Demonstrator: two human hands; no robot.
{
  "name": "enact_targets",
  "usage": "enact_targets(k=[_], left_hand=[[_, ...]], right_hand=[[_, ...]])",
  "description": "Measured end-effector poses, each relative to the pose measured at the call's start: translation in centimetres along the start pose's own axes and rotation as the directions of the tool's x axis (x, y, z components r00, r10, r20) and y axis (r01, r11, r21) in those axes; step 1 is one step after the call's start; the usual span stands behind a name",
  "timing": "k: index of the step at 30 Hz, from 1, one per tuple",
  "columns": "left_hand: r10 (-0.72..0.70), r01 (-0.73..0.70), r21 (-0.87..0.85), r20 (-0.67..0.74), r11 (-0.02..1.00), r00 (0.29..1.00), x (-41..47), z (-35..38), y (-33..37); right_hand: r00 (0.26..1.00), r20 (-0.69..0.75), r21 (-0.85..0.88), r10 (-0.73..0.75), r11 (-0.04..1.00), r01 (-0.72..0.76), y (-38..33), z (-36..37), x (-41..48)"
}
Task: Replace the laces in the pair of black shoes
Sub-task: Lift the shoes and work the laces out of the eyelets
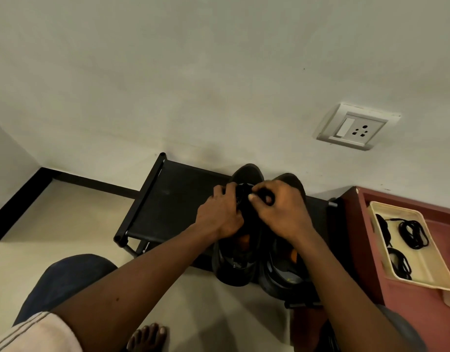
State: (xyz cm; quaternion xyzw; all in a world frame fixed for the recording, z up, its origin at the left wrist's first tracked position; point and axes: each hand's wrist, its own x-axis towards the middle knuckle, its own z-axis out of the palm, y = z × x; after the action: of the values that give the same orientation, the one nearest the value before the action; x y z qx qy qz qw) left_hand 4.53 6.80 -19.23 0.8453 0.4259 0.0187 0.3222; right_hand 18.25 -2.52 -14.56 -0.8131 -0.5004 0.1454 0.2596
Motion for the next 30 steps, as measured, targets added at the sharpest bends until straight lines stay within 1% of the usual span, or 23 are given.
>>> enact_targets(k=[1,2,3,4,7,11,12,13,14,15,16,17,18,20,21,23,25,26,28,30], left_hand=[[0.0,0.0,0.001,0.004,1.0,1.0,0.0,0.0,0.0],[0.0,0.0,-0.001,0.006,1.0,1.0,-0.1,0.1,0.1],[0.0,0.0,0.0,0.001,1.0,1.0,-0.1,0.1,0.1],[0.0,0.0,0.004,-0.009,1.0,1.0,-0.1,0.1,0.2],[-0.005,0.006,0.027,-0.023,1.0,1.0,-0.2,0.2,0.3],[0.0,0.0,0.02,-0.01,1.0,1.0,-0.1,0.2,0.1],[-0.005,0.005,0.005,-0.004,1.0,1.0,-0.1,0.1,0.0],[-0.009,0.009,-0.015,0.002,1.0,1.0,-0.1,0.0,0.0],[-0.009,0.01,-0.032,0.004,0.999,1.0,-0.1,-0.1,-0.1],[-0.007,0.007,-0.038,0.001,0.999,1.0,-0.1,-0.1,-0.1],[-0.006,0.006,-0.038,-0.003,0.999,1.0,-0.2,-0.2,-0.1],[-0.008,0.008,-0.039,-0.003,0.999,1.0,-0.1,-0.3,-0.1],[-0.011,0.011,-0.042,-0.002,0.999,1.0,-0.1,-0.3,-0.1],[-0.015,0.014,-0.031,-0.016,0.999,1.0,-0.3,-0.4,0.0],[-0.005,0.005,-0.011,-0.04,1.0,0.999,-0.4,-0.5,0.1],[0.061,-0.054,0.066,-0.124,0.996,0.99,-0.5,-0.5,0.3],[0.176,-0.148,0.143,-0.203,0.979,0.963,-0.5,-0.6,0.6],[0.234,-0.197,0.175,-0.231,0.965,0.944,-0.4,-0.8,0.7],[0.321,-0.263,0.243,-0.245,0.934,0.915,-0.2,-1.4,0.8],[0.365,-0.296,0.284,-0.232,0.912,0.902,-0.2,-1.6,1.1]], right_hand=[[0.999,0.042,-0.157,-0.03,0.987,0.036,-0.3,0.6,-0.2],[0.998,0.054,-0.25,-0.041,0.967,0.053,-0.7,1.1,-0.4],[0.999,0.04,-0.27,-0.036,0.962,0.045,-1.1,1.5,-0.5],[1.0,0.021,-0.248,-0.024,0.968,0.028,-1.3,1.7,-0.5],[0.997,0.008,-0.065,0.08,0.995,-0.08,-1.4,2.5,-0.5],[0.976,-0.015,0.128,0.218,0.968,-0.215,-1.0,2.8,-0.4],[0.96,-0.023,0.242,0.279,0.933,-0.266,-0.7,2.5,-0.3],[0.937,-0.017,0.394,0.349,0.864,-0.315,-0.4,2.1,-0.2],[0.912,0.008,0.533,0.41,0.77,-0.351,-0.2,1.7,-0.2],[0.891,0.026,0.622,0.453,0.69,-0.37,-0.1,1.2,-0.3],[0.879,0.016,0.651,0.476,0.662,-0.37,0.1,0.8,-0.4],[0.877,-0.035,0.616,0.479,0.701,-0.358,0.3,0.4,-0.4],[0.881,-0.112,0.534,0.459,0.776,-0.336,0.5,0.1,-0.6],[0.892,-0.253,0.348,0.375,0.895,-0.278,0.5,-0.6,-1.0],[0.902,-0.277,0.28,0.332,0.926,-0.255,0.5,-1.0,-1.3],[0.935,-0.203,0.182,0.292,0.949,-0.257,0.3,-1.5,-1.8],[0.943,-0.145,0.113,0.3,0.952,-0.285,0.2,-1.4,-2.7],[0.943,-0.154,0.065,0.296,0.955,-0.289,0.1,-1.2,-3.3],[0.952,-0.187,-0.045,0.243,0.966,-0.255,-0.6,-0.6,-4.4],[0.969,-0.19,-0.159,0.161,0.968,-0.192,-1.2,0.1,-4.9]])
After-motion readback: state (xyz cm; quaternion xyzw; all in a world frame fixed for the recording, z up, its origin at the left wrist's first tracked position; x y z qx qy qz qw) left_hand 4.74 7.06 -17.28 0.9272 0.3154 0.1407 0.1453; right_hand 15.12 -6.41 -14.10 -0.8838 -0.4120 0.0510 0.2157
